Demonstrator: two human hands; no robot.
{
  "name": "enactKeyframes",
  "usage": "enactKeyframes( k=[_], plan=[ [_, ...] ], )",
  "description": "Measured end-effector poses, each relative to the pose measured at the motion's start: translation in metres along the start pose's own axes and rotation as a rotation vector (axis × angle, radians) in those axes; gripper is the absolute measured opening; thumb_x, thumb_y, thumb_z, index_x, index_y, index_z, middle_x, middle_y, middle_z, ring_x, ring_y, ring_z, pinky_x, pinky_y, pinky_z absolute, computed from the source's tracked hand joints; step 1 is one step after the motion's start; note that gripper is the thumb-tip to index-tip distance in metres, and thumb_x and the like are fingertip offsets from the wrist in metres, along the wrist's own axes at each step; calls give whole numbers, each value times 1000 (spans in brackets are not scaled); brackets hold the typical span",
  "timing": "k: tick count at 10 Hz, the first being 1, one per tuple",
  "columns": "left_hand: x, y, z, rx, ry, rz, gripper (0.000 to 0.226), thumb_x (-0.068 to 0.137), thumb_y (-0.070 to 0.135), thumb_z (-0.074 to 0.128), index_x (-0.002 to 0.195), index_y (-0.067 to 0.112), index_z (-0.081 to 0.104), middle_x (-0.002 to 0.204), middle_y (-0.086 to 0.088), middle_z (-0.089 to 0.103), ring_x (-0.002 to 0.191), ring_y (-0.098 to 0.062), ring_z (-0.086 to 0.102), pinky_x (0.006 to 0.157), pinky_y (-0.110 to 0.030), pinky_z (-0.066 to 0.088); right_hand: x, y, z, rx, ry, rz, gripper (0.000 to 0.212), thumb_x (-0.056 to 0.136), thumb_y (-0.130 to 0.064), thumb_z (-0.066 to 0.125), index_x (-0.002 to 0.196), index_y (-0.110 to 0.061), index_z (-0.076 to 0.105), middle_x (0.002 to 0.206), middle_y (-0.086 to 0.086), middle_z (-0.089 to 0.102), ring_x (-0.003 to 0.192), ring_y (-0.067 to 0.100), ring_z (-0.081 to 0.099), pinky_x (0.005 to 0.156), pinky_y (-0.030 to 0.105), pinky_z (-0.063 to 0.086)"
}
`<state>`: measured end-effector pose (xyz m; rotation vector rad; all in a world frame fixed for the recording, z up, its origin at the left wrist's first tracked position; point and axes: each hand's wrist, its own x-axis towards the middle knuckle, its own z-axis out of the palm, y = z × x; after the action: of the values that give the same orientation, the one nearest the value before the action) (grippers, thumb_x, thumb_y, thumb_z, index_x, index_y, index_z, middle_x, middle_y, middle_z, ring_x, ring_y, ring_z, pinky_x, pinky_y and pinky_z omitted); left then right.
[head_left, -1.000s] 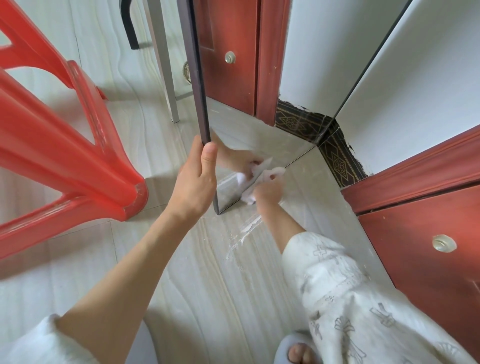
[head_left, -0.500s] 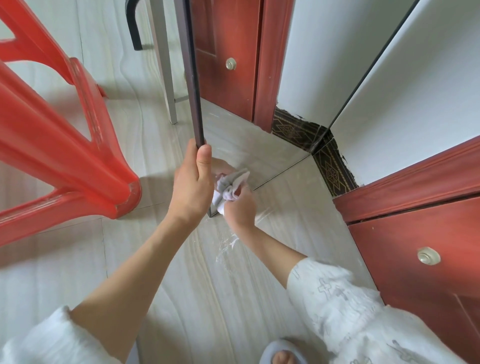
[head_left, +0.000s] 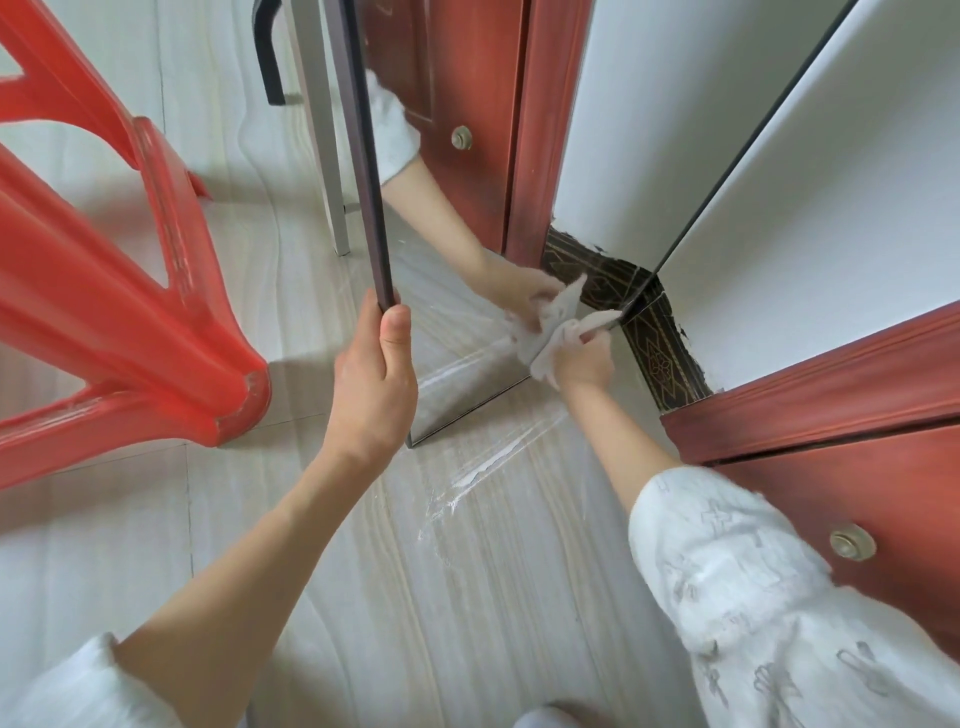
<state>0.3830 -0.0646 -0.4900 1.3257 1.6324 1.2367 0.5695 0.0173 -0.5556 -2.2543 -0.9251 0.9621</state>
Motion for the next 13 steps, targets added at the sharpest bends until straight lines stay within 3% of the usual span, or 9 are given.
enactKeyframes(
  k=[2, 3, 5, 6, 7, 8, 10, 12, 13],
  plan=[
    [-6, -10, 8, 1, -3, -83, 31, 98, 38, 20, 94, 13, 38, 70, 2, 40, 59, -1, 40, 58, -8, 33, -42, 11, 18, 88, -204, -82, 21, 83, -5, 53, 85, -22, 40, 74, -6, 46, 69, 15, 50, 66, 24, 40],
    [-7, -7, 11, -17, 28, -94, 27, 98, 36, 21, 93, 15, 37, 65, 7, 37, 54, 4, 41, 54, -10, 33, -55, 3, 22, 136, -270, -115, 25, 86, -9, 53, 108, -13, 45, 87, 0, 55, 78, 18, 55, 59, 16, 43],
    [-8, -4, 17, -9, 84, -102, 24, 98, 36, 21, 93, 18, 37, 62, 6, 35, 52, 4, 42, 53, -10, 33, -42, 13, 37, 175, -197, -80, 51, 89, -6, 46, 137, -7, 30, 112, 14, 59, 100, 29, 59, 84, 34, 49],
    [-9, -5, 22, 10, 123, -95, 22, 99, 34, 20, 97, 19, 37, 63, 6, 36, 54, 7, 43, 54, -8, 34, -22, 27, 41, 361, -203, 122, 50, 92, -13, 48, 138, -10, 29, 126, 14, 51, 96, 21, 56, 85, 26, 50],
    [-8, -7, 23, 16, 133, -82, 20, 99, 32, 20, 98, 20, 37, 66, 8, 37, 56, 11, 43, 58, -5, 34, -17, 31, 34, -69, -232, 92, 47, 95, -25, 46, 136, -7, 34, 134, 11, 41, 114, 19, 46, 92, 23, 40],
    [-8, -9, 22, 36, 132, -52, 20, 100, 30, 21, 95, 18, 37, 64, 8, 34, 55, 8, 42, 57, -7, 34, -1, 22, 16, 354, -230, 252, 41, 91, -10, 51, 130, -1, 39, 124, 18, 51, 77, 18, 56, 62, 26, 52],
    [-9, -7, 28, 33, 194, -56, 20, 99, 30, 21, 93, 17, 35, 60, 5, 30, 50, 3, 41, 53, -10, 33, 28, -9, -35, 533, 197, 21, 23, 85, -17, 53, 107, -19, 46, 105, 3, 55, 93, 26, 55, 90, 51, 50],
    [-8, -10, 30, 37, 216, -39, 19, 100, 29, 21, 92, 18, 35, 59, 5, 29, 48, -1, 38, 51, -13, 32, 27, -39, -15, 620, 286, -180, 19, 91, -24, 51, 110, -21, 55, 100, -6, 58, 95, 15, 58, 78, 24, 45],
    [-8, -13, 30, 39, 218, -12, 19, 100, 29, 21, 91, 18, 35, 59, 7, 29, 48, -1, 38, 50, -12, 32, 29, -25, 3, 564, 321, -120, 30, 96, -23, 45, 122, -14, 54, 116, 8, 58, 109, 23, 56, 88, 27, 43]
  ],
)
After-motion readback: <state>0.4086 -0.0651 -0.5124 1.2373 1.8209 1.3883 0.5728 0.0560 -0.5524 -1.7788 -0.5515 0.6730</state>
